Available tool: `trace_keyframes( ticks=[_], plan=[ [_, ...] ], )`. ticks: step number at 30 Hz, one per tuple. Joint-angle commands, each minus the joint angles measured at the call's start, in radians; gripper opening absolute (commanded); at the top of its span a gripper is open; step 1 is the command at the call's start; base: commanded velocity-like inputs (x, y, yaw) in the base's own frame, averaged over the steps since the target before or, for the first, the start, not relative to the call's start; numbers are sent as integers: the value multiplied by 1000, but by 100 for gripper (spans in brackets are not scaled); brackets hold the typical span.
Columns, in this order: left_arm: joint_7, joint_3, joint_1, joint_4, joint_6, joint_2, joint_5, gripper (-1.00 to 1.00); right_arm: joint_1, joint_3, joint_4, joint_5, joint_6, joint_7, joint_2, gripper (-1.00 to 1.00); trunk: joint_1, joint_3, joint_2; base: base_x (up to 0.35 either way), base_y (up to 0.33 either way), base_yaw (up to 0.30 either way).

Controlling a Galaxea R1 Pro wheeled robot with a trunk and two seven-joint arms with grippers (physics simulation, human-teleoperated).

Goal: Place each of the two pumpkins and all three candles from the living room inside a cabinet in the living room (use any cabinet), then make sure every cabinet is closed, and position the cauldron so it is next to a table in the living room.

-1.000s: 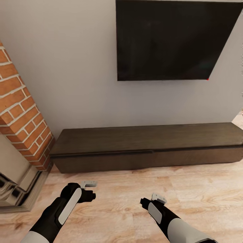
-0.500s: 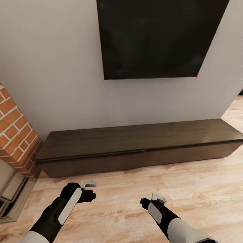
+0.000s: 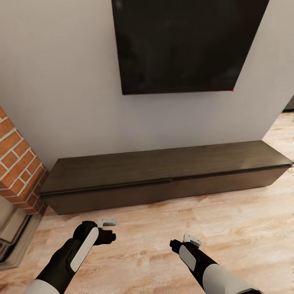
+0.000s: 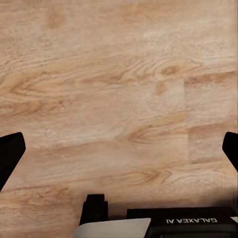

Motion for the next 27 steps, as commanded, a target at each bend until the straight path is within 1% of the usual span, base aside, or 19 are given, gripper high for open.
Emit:
trace_keyframes(
  ticks=[1,4,7,9,27],
  plan=[
    [10,-3,0,-1,2,1,11,100,0,8,-2,-6,6,-7,0,100,0,-2,0,-231,0,-173],
    [11,-4,-1,-2,2,1,11,100,0,8,-2,-6,6,-7,0,100,0,-6,0,-281,0,-180],
    [11,-18,0,-2,2,1,11,100,0,8,-2,-6,6,-7,0,100,0,-9,0,-269,-7,-185],
    [11,-26,0,-2,2,2,11,100,0,8,-2,-6,6,-7,0,100,0,-12,0,-110,-6,-186],
    [11,-33,-1,-3,2,2,11,100,0,9,-2,-7,6,-7,0,100,0,-34,0,-9,0,-186]
  ],
)
